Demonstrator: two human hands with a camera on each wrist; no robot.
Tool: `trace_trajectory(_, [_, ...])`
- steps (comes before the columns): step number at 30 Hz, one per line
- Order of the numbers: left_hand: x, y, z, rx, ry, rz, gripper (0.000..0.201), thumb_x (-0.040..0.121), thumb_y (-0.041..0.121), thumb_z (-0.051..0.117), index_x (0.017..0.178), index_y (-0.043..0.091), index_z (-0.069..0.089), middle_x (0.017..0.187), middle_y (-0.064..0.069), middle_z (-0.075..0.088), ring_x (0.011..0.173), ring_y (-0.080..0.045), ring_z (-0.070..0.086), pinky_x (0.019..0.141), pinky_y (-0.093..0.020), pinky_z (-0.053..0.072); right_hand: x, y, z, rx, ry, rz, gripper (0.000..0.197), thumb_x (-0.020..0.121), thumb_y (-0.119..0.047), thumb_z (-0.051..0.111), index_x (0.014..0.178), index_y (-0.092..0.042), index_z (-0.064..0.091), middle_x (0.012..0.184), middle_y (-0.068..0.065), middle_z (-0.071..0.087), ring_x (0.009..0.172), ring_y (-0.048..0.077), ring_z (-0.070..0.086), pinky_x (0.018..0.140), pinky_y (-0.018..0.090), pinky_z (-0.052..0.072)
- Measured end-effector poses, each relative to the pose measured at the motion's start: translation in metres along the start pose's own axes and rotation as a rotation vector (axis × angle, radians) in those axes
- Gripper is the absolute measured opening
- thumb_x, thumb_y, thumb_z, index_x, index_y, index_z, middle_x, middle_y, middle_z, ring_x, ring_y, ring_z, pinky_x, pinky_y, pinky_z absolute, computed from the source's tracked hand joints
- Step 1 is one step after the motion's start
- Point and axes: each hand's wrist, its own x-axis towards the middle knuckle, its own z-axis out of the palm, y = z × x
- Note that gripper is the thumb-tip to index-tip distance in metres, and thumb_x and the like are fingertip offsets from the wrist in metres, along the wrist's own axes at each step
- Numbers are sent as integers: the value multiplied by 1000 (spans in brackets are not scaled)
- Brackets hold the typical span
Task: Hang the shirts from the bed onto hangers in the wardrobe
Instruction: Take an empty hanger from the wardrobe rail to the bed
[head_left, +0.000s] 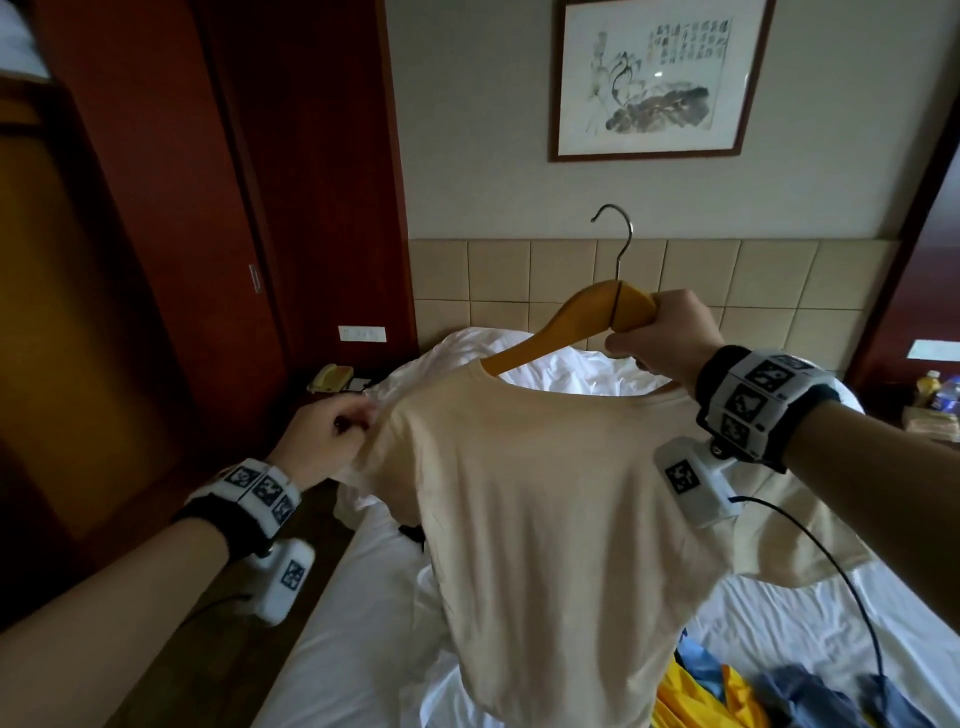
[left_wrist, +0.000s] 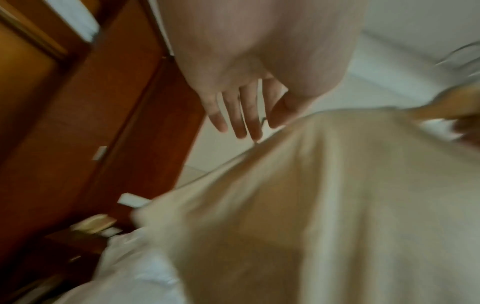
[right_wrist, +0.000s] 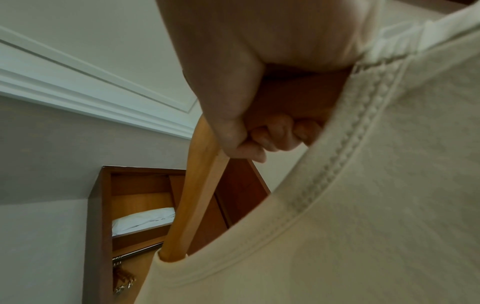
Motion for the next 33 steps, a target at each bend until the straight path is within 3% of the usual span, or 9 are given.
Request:
trace_trajectory(2, [8,42,5,-90,89,162,33,91,17,66,125,18,64,115,8,64,105,0,58,87,-7,39,-2,-4,5,-11,-13,-15,22,69,-8,77,62,-19,59,61,0,58,59,18,55,54,24,42])
trace_trajectory(4, [18,79,12,-106,69,266,44,88,31,70,129,20,61,114,9,64,107,-2,58,88,-12,41,-4,-8,13,-21,-26,-29,20,69,-9,78,64,-19,61,63,1,59,63,19,58,57,25,45])
trace_trajectory(8, [31,126,35,61,44,222,36,84,44,72,117,33,63,97,17,64,95,-9,63,85,-31,52,-10,-15,23,-14,-36,-53,20,67,-9,77,63,-20,61,62,-1,59,65,20,59,63,31,51])
trace_trajectory(10, [31,135,46,185,115,204,32,89,50,65,113,29,66,95,8,69,91,-18,66,81,-35,53,-11,-14,24,2,-47,-60,22,66,-8,77,62,-21,60,61,-2,58,64,18,58,63,30,50])
trace_trajectory(15, [27,138,60,194,200,289,37,94,47,59,119,20,66,104,-6,72,92,-30,68,72,-33,47,-8,2,15,30,-194,-99,20,72,-18,82,70,-20,63,58,-1,63,54,14,59,54,26,48])
trace_trajectory(20, [29,119,52,211,229,247,39,95,52,53,109,17,63,89,-9,71,82,-32,67,66,-36,49,-5,36,1,-146,-327,-227,17,77,-42,79,75,-31,66,73,-9,66,72,13,62,76,34,51])
trace_trajectory(24, [31,101,37,209,256,199,37,96,49,52,102,13,60,85,-10,69,83,-34,67,80,-47,52,-10,54,-1,-204,-391,-263,32,86,-44,72,65,-25,57,60,-13,47,58,8,45,63,25,35])
trace_trajectory(29, [22,85,16,222,280,89,35,99,43,49,108,10,59,93,-10,68,93,-35,63,105,-53,35,-30,39,7,-284,-536,-410,24,94,-33,63,78,-28,47,66,-11,49,58,-1,49,58,17,34])
trace_trajectory(33, [2,66,-7,242,269,-39,34,99,45,49,112,15,59,97,-6,66,93,-32,62,77,-39,47,-53,18,36,-268,-583,-569,20,98,-32,56,87,-22,43,69,-7,50,61,8,49,60,27,37])
